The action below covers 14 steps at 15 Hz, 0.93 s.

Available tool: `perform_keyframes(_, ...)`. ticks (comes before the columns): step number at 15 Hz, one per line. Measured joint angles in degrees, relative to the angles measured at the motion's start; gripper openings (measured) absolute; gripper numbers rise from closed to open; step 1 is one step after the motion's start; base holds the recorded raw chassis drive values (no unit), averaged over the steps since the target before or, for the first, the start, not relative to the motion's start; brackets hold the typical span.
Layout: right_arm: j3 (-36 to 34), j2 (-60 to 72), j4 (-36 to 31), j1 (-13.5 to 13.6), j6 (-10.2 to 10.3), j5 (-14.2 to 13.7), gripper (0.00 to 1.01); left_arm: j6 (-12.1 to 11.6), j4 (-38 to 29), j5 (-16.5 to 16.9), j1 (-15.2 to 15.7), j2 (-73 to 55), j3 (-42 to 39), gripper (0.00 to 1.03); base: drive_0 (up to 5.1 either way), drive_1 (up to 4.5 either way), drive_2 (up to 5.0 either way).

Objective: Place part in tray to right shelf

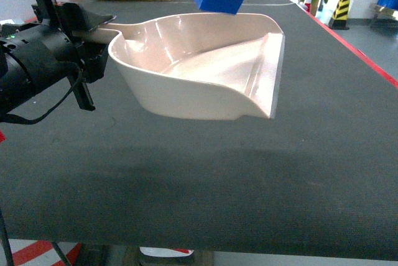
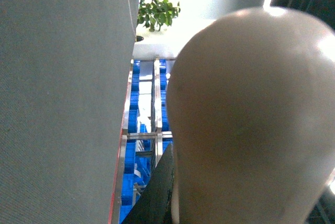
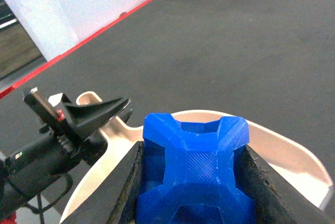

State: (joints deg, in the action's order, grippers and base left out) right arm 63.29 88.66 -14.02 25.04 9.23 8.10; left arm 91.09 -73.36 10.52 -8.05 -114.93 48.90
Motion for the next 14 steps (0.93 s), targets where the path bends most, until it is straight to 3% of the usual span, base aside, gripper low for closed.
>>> perform_keyframes(3,-0.04,3.69,3.13,0.92,2.38,0.59,0.46,0.00,0.02,0.00,0.07,0.00,0.00,0.15,0.0,0.00,0.0)
perform_keyframes(8,-0.81,2.93,-0.28,0.68,2.62,0.66,0.96,-0.07,-0.02,0.02,0.04,0.00,0.00,0.15,0.0,0.00,0.0)
perform_keyframes(9,-1.53,1.29,-0.52,0.39,2.71,0.83,1.00,-0.13,0.07,-0.02,0.04,0.00,0.00,0.15,0.0,0.00,0.0)
perform_keyframes(12,-5.20,-6.86,-2.56,-1.46,2.12,0.02,0.98,-0.02,0.00,-0.09,0.07,0.00,0.00,0.15,0.0,0.00,0.0)
perform_keyframes(14,-9.62,-13.86,-4.44,-3.52,0.39,-2.08,0.98,-0.04,0.07,0.00,0.07,0.00,0.00,0.15,0.0,0.00,0.0)
